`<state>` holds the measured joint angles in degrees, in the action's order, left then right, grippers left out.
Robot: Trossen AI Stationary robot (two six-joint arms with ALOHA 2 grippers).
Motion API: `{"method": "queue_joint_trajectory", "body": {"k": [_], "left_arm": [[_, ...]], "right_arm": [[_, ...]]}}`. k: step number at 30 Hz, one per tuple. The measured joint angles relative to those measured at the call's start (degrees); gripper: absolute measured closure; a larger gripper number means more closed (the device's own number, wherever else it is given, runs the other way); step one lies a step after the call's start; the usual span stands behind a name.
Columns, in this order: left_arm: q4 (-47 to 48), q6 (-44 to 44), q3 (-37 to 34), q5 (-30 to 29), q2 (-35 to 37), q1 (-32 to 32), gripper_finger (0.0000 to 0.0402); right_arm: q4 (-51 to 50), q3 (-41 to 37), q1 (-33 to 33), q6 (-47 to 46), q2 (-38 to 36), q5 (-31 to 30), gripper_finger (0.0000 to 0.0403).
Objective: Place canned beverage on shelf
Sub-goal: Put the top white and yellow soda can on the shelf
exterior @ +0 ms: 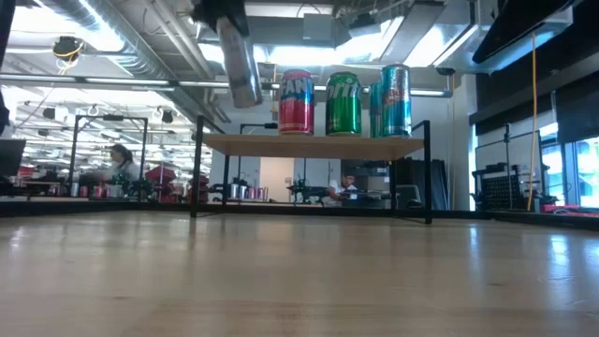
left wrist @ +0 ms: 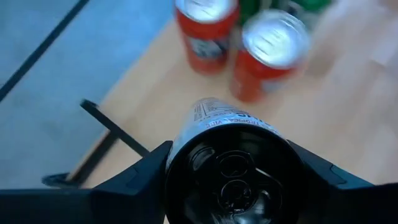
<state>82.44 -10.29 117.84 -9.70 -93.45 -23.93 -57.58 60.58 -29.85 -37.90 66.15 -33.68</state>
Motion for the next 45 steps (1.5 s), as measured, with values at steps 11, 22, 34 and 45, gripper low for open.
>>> {"method": "queue_joint_trajectory", "body": {"k": [11, 22, 34, 45], "left_arm": [[1.5, 1.2, 5.1, 11.9, -10.6, -14.5, 0.018], [3.4, 0.4, 17.2, 13.0, -17.7, -15.7, 0.018], [6.6, 3.3, 15.8, 11.8, -19.1, -14.8, 0.0166], [3.7, 3.4, 15.8, 11.8, -19.2, -14.5, 0.0091]], "right_arm": [[-3.1, 0.0, 0.0, -2.7, 0.0, -1.4, 0.0315], [-3.6, 0.0, 2.5, -2.8, 0.0, 1.6, 0.0315], [-3.7, 0.0, 2.5, -3.0, 0.0, 1.7, 0.0315], [-3.6, 0.0, 2.5, -3.0, 0.0, 1.6, 0.0315]]}}
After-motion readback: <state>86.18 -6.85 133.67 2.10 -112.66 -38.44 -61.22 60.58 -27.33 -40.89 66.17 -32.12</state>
